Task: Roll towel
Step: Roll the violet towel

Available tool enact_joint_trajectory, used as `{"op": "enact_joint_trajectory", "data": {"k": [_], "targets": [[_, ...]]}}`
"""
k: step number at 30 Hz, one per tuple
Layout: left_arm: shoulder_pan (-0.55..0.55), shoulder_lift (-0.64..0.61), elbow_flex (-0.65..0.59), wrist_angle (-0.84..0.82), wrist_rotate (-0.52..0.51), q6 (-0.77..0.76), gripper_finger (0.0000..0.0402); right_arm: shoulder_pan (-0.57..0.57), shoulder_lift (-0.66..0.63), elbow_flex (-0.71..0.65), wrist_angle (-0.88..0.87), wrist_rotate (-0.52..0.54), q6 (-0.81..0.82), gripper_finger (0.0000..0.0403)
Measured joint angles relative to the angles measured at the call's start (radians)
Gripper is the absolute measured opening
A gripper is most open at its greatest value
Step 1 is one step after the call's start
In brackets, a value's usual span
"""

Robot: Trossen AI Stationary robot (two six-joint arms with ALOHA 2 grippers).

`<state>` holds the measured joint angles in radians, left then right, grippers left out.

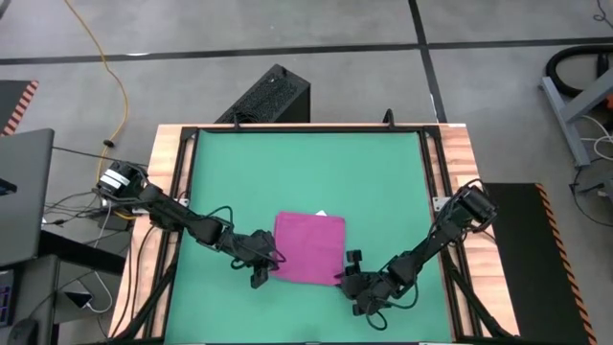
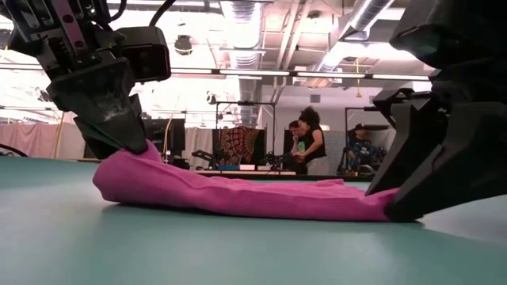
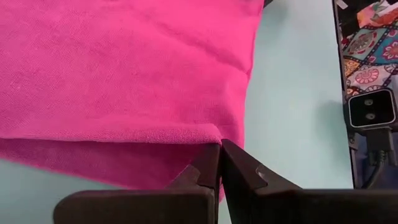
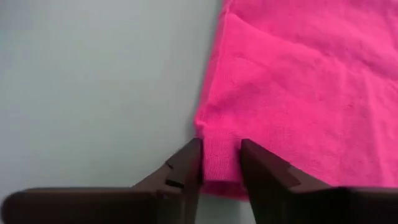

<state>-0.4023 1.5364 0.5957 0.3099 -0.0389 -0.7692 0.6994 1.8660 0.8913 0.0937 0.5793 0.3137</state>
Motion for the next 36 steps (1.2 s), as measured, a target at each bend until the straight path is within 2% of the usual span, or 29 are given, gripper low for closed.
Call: {"op": "enact_joint_trajectory", "data": {"k": [6,13,17,25,30,36], "targets": [[0.0,0.0,0.0,0.024,0.01,-0.015,0.0,0.0,0.0,0.004,-0.002,0.014,-0.001,0.0061],[0.0,0.0,0.0,0.119,0.087,-0.036,0.0,0.0,-0.001,0.081,-0.079,0.082,-0.087,0.0014],[0.003,0.0,0.0,0.088,0.095,-0.019,0.0,-0.01,-0.001,0.13,-0.214,0.152,-0.102,0.0012],[0.083,0.0,0.0,-0.068,0.104,0.059,0.0,-0.077,-0.001,0.14,-0.308,0.159,-0.109,0.0013],[0.101,0.0,0.0,-0.023,0.242,0.0,0.0,-0.083,-0.001,0.14,-0.309,0.149,-0.116,0.0013],[0.092,0.0,0.0,0.065,0.286,-0.026,0.0,-0.062,-0.033,0.14,-0.318,0.159,-0.115,0.0013]]}}
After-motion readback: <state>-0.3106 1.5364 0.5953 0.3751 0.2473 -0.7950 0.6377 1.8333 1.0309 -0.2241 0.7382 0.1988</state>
